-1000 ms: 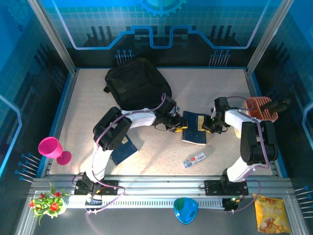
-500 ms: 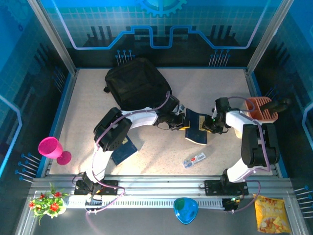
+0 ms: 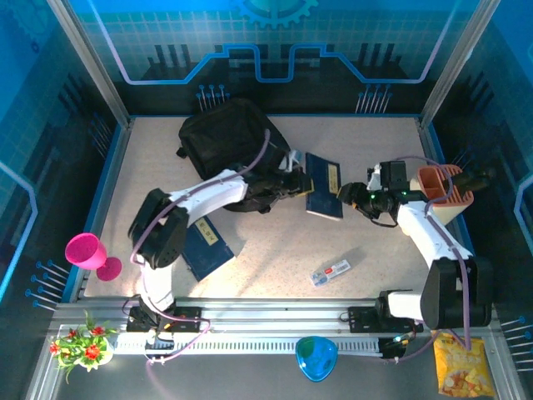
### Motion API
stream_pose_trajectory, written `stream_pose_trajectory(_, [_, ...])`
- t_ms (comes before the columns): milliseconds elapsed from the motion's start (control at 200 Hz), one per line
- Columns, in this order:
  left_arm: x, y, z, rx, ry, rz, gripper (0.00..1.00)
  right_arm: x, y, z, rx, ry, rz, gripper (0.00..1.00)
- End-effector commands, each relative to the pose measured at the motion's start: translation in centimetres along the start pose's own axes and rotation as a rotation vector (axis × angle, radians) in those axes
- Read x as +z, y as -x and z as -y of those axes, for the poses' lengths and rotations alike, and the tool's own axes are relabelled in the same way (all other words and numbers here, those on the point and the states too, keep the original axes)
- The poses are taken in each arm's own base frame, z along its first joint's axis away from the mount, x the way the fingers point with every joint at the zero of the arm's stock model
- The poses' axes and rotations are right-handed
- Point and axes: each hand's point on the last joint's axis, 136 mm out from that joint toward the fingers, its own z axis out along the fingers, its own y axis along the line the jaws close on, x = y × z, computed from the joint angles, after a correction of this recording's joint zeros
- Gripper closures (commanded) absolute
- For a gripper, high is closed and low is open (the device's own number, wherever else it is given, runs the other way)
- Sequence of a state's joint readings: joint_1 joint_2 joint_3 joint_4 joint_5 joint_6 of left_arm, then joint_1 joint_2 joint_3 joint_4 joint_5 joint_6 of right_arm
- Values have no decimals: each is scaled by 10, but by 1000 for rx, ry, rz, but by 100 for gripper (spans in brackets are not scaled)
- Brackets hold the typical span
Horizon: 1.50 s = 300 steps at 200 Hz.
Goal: Pack the student bag
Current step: Pick up the book at the center of the table, then pass the book.
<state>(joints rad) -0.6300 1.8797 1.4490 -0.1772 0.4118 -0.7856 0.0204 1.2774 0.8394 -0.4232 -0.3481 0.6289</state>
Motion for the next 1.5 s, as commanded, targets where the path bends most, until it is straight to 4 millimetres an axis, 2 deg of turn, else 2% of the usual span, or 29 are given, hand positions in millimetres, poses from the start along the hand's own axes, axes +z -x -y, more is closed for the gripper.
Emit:
stream_pose_trajectory(0, [-44, 31, 6, 26, -13, 130, 97, -12, 9, -42, 25, 186, 36, 35])
stream_pose_trajectory(165, [-94, 67, 10, -14, -74, 287, 96, -15, 13, -77, 66, 331, 44, 33])
stream_pose_trajectory(275, [-120, 86, 8, -60, -93, 381, 96, -15, 16, -98, 107, 424, 51, 26])
stream_pose_trajectory(375, [-136, 99, 5, -103, -121, 452, 96, -13, 18, -121, 154, 526, 48, 22])
stream_pose_trajectory(485, [-145, 108, 6, -144, -155, 503, 96, -7, 20, -151, 198, 637, 41, 20])
stream_pose_trajectory(750, [-146, 118, 8, -233, -238, 552, 96, 19, 27, -203, 297, 772, 32, 19])
stream_pose_trajectory(970, [-144, 117, 6, -262, -253, 553, 96, 38, 37, -217, 351, 805, 46, 23])
stream_pose_trajectory(1211, [-143, 116, 3, -272, -253, 549, 95, 58, 35, -219, 405, 835, 37, 35])
stream_pose_trajectory(1241, [-143, 116, 4, -273, -254, 550, 95, 53, 41, -228, 396, 859, 48, 36])
stream_pose_trajectory(1346, [-141, 114, 1, -278, -249, 544, 94, 55, 42, -230, 397, 869, 57, 44])
stream_pose_trajectory(1496, [-138, 111, -6, -284, -227, 536, 87, 52, 44, -232, 381, 897, 75, 67])
